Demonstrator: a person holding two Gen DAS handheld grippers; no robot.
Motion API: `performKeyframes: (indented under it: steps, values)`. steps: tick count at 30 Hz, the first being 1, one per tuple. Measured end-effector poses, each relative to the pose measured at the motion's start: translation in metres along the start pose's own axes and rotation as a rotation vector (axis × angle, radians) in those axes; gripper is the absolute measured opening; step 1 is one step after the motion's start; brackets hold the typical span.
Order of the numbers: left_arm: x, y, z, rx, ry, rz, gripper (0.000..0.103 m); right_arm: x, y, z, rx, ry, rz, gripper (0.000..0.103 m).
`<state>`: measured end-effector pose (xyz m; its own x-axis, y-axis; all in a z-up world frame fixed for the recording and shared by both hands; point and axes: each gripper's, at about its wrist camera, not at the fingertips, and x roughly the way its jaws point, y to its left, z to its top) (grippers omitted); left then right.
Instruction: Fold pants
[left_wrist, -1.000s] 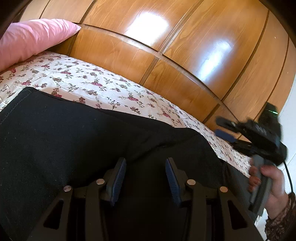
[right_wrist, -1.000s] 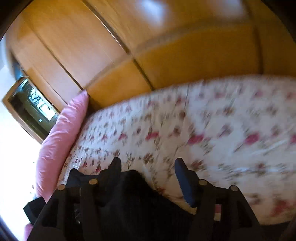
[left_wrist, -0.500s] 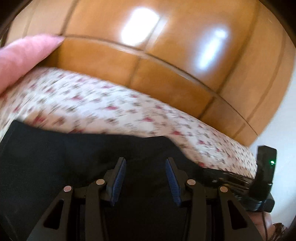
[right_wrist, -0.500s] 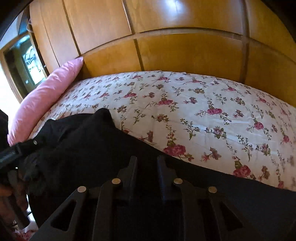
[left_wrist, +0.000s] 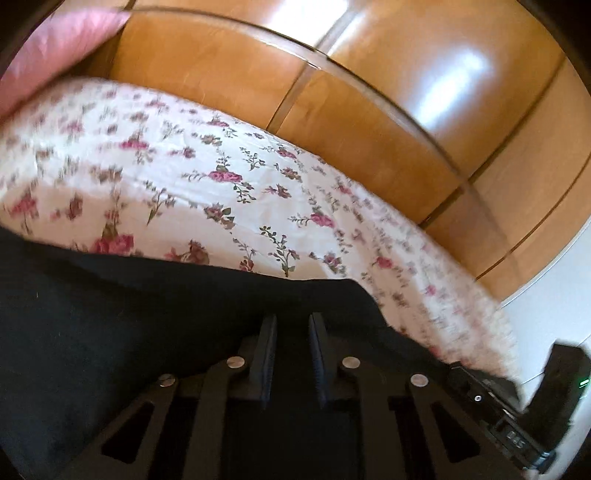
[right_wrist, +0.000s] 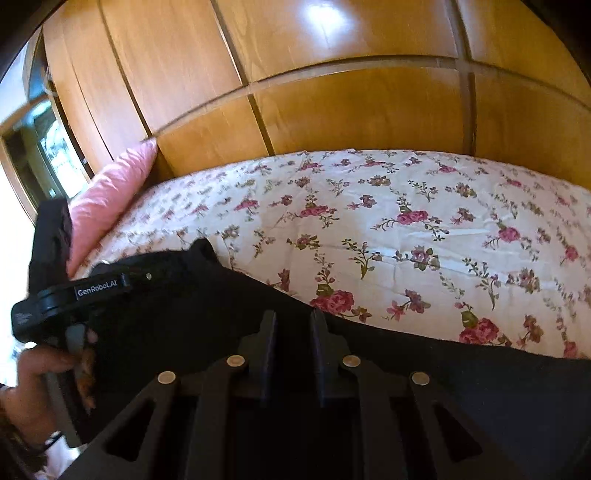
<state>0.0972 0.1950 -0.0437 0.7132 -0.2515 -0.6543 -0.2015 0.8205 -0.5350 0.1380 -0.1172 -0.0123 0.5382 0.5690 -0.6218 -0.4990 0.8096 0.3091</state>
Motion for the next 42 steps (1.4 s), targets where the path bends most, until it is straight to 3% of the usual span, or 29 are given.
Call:
performKeyframes:
  steps: [2,5,7,10,12,14,16,18,19,24,28,31,35,39,42]
  values:
    - [-0.009,0.003,0.0,-0.031,-0.006,-0.025,0.025,-0.024,-0.006,-0.003,0.072,-0.062,0.005,0.024]
    - [-0.026,-0.009,-0.003,0.014,-0.045,0.053,0.033,-0.048,-0.012,-0.012,0.111,-0.09,0.019,0.036]
    - [-0.032,-0.023,-0.007,0.074,-0.058,0.112,0.041,-0.056,-0.011,-0.021,0.069,-0.055,-0.044,0.037]
    - [-0.04,-0.044,-0.019,0.151,-0.07,0.116,0.05,-0.062,-0.011,-0.036,-0.013,-0.008,-0.169,0.037]
    - [-0.041,-0.061,-0.027,0.2,-0.08,0.129,0.051,-0.064,-0.016,-0.044,-0.046,0.006,-0.235,0.037]
    - [-0.041,-0.076,-0.033,0.247,-0.081,0.141,0.051,-0.069,-0.024,-0.05,-0.037,0.008,-0.238,0.037]
    - [-0.038,-0.091,-0.039,0.306,-0.079,0.158,0.051,-0.078,-0.034,-0.054,0.006,-0.002,-0.213,0.043]
    - [-0.032,-0.103,-0.046,0.361,-0.078,0.165,0.051,-0.087,-0.044,-0.055,0.044,-0.017,-0.205,0.057]
    - [-0.027,-0.106,-0.05,0.382,-0.069,0.173,0.051,-0.092,-0.047,-0.057,0.05,-0.023,-0.213,0.059]
    - [-0.002,-0.097,-0.066,0.402,-0.009,0.225,0.051,-0.111,-0.07,-0.064,0.07,-0.029,-0.295,0.059]
    - [-0.002,-0.093,-0.068,0.391,-0.025,0.209,0.052,-0.124,-0.097,-0.073,0.117,-0.036,-0.35,0.062]
    - [-0.002,-0.093,-0.071,0.405,-0.033,0.219,0.053,-0.127,-0.112,-0.076,0.13,-0.036,-0.327,0.062]
    - [0.0,-0.096,-0.073,0.423,-0.04,0.234,0.054,-0.122,-0.109,-0.075,0.09,-0.023,-0.283,0.081]
    - [-0.003,-0.091,-0.072,0.405,-0.039,0.206,0.054,-0.112,-0.093,-0.08,0.003,-0.005,-0.306,0.099]
    - [-0.004,-0.089,-0.071,0.395,-0.041,0.192,0.054,-0.109,-0.09,-0.082,0.026,-0.01,-0.314,0.103]
